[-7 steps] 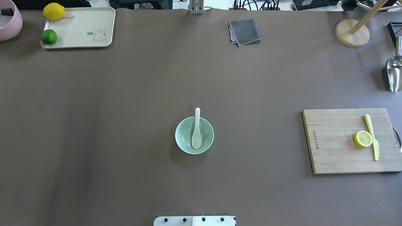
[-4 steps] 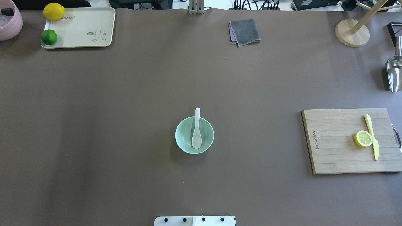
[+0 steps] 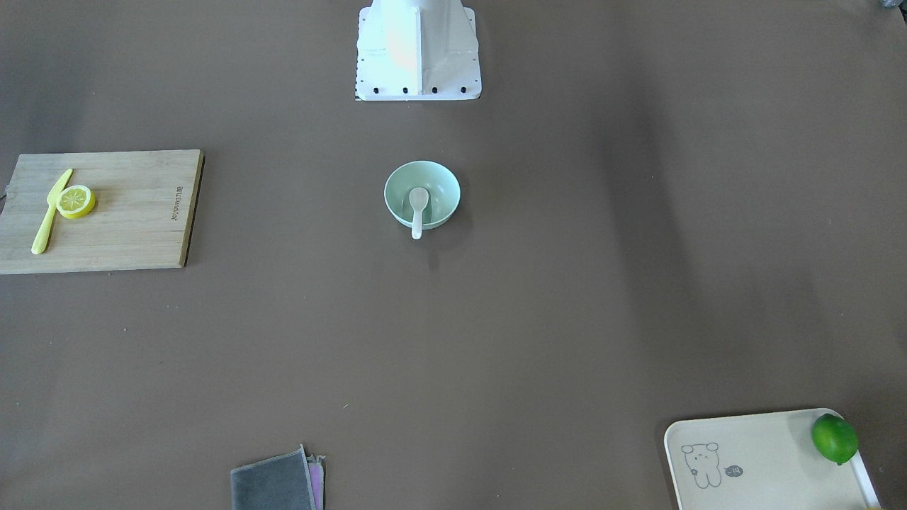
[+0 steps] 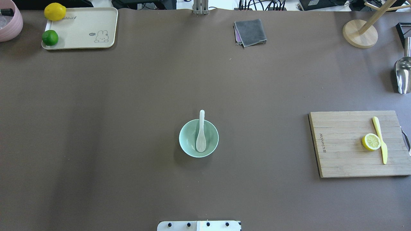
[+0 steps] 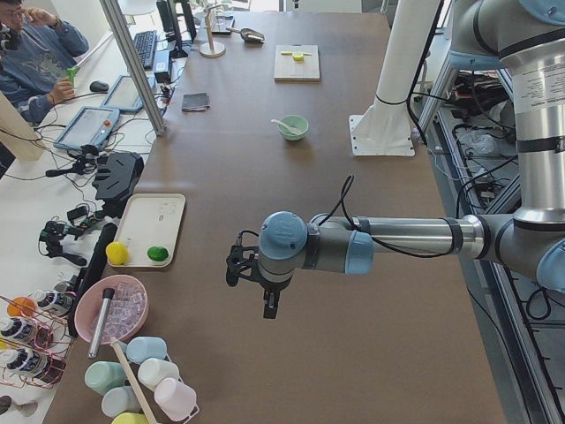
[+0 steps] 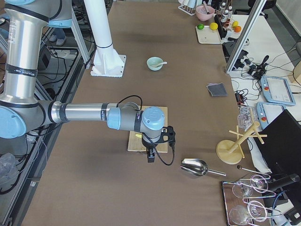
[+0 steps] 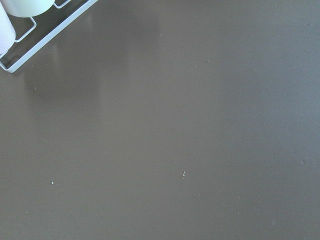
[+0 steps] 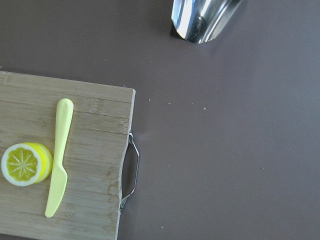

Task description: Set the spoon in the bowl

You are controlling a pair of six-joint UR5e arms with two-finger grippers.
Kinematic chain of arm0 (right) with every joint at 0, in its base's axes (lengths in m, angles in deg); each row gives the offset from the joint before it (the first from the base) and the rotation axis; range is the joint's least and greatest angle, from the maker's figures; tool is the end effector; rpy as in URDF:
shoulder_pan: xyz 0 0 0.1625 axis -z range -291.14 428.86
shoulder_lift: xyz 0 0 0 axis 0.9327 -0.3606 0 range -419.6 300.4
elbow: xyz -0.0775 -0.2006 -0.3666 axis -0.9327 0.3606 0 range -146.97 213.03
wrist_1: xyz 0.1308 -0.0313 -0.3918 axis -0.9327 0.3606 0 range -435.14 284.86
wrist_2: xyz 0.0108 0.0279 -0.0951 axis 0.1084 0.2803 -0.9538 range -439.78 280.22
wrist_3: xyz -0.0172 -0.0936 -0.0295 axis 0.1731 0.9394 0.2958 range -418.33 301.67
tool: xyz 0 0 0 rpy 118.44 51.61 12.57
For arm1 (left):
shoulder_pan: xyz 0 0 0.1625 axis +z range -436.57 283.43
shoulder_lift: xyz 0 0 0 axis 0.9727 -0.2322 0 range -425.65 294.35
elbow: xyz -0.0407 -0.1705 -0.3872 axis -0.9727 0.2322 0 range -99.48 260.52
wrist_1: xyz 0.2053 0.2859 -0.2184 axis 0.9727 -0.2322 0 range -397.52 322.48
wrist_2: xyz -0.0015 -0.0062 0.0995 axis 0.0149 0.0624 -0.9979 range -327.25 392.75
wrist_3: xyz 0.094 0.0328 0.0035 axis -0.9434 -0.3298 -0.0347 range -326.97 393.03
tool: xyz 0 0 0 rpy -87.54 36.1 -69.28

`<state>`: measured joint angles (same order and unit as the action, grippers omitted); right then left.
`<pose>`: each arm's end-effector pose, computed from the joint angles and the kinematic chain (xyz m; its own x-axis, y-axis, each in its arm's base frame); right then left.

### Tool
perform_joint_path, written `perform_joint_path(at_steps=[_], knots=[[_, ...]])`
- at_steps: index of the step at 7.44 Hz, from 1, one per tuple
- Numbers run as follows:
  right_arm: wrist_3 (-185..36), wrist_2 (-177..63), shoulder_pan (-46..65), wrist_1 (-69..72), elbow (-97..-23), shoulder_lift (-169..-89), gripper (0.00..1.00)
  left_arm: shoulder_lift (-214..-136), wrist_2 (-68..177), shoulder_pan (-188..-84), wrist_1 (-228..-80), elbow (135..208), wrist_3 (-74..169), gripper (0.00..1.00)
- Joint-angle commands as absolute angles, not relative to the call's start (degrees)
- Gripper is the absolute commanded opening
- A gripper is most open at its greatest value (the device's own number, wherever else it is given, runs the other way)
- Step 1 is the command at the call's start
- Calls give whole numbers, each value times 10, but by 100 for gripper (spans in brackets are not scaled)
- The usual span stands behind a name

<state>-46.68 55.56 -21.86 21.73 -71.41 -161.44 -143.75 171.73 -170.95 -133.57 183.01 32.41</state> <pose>0.0675 -0.3980 0.6380 0.6902 -0.1409 0.7098 0.1296 0.9891 0.0703 -0.0893 -0.4056 0.6276 0.6618 0.0478 -0.7481 0.0686 0.9899 0.1239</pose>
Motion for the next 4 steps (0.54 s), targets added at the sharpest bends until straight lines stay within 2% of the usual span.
perform_joint_path(at_steps=[1,4], knots=[[-470,555,-225,217,-712,-1613,100,-1447,1719,-1710,-1341,1837,326,98],[-470,555,-232,217,-716,-1615,100,-1445,1720,-1710,-1362,1834,325,97]])
